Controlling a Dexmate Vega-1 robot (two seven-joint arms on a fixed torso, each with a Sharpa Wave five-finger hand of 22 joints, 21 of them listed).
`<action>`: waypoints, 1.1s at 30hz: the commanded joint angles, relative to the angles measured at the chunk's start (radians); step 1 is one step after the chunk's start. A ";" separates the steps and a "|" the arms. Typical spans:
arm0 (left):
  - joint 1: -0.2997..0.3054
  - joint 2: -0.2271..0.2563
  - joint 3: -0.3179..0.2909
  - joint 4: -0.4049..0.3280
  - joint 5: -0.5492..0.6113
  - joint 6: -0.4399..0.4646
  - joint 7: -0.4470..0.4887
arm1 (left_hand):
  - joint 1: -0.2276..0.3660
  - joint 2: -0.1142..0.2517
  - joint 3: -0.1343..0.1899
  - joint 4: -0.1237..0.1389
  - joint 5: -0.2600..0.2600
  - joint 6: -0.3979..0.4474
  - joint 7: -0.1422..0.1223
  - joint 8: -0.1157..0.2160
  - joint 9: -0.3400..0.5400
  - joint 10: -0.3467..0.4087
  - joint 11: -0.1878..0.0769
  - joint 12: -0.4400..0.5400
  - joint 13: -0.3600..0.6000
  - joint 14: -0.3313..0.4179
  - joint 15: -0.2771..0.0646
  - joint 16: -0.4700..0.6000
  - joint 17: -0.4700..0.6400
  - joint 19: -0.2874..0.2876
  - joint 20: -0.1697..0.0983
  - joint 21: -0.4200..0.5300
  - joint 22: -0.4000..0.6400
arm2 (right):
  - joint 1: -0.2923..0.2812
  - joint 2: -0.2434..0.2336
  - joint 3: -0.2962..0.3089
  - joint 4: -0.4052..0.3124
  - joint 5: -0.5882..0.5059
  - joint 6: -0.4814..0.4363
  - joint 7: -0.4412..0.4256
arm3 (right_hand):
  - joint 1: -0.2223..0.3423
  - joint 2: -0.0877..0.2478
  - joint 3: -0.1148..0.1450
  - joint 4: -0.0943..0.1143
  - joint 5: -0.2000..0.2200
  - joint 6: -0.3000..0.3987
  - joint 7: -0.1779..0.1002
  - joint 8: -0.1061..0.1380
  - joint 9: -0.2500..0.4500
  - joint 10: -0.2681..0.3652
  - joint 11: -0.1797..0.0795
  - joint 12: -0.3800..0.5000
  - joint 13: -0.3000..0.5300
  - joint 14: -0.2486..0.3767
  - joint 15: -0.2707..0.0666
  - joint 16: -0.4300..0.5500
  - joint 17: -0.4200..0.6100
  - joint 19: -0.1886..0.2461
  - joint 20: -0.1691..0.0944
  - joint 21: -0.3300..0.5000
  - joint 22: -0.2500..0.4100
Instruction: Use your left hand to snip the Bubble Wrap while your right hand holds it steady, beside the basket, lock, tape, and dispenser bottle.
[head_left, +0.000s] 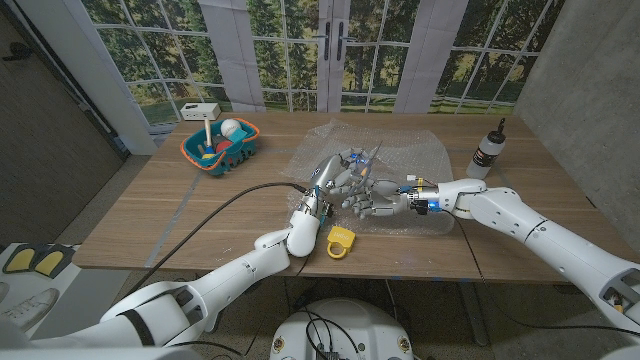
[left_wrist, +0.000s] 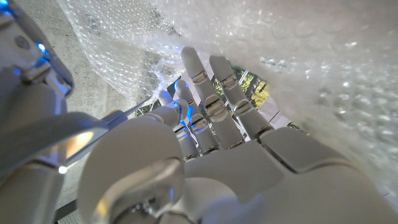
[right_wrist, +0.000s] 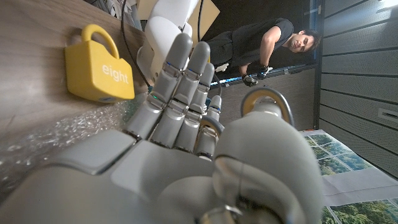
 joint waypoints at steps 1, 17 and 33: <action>-0.003 -0.005 0.001 0.014 -0.010 -0.014 0.000 | 0.016 0.002 0.007 0.010 0.010 -0.002 0.001 -0.003 0.007 -0.005 -0.006 0.015 0.021 0.010 -0.021 0.018 0.028 -0.010 -0.152 0.015 0.010 | -0.004 -0.009 0.006 -0.022 0.006 -0.003 -0.020 | 0.001 0.000 -0.005 -0.002 -0.003 0.110 0.110 -0.005 0.006 0.083 -0.036 -0.004 0.004 -0.007 -0.073 -0.003 0.007 0.000 -0.042 0.004 0.004; -0.010 -0.016 0.002 0.045 -0.020 -0.032 0.006 | 0.019 -0.008 0.027 0.027 0.010 0.013 -0.008 -0.017 -0.007 -0.017 -0.006 0.026 0.052 -0.024 -0.018 0.021 0.072 -0.017 -0.153 0.030 -0.001 | 0.028 -0.005 -0.031 -0.026 -0.019 -0.062 -0.043 | 0.290 0.094 0.238 -0.135 -0.023 0.301 0.048 0.057 0.055 0.146 -0.062 0.045 0.058 0.029 -0.077 -0.017 0.041 -0.056 -0.077 0.044 0.026; -0.017 -0.026 0.006 0.065 -0.026 -0.043 0.010 | 0.015 -0.015 0.038 0.032 0.004 0.020 -0.011 -0.033 -0.025 -0.014 -0.007 0.018 0.034 -0.041 -0.018 0.003 0.091 -0.027 -0.151 0.048 -0.016 | 0.015 -0.031 -0.018 -0.070 -0.012 -0.101 -0.119 | 0.326 0.088 0.420 -0.095 -0.050 0.253 0.090 0.060 0.166 0.129 -0.073 0.089 0.125 0.059 -0.073 -0.026 0.077 -0.097 -0.095 0.127 0.057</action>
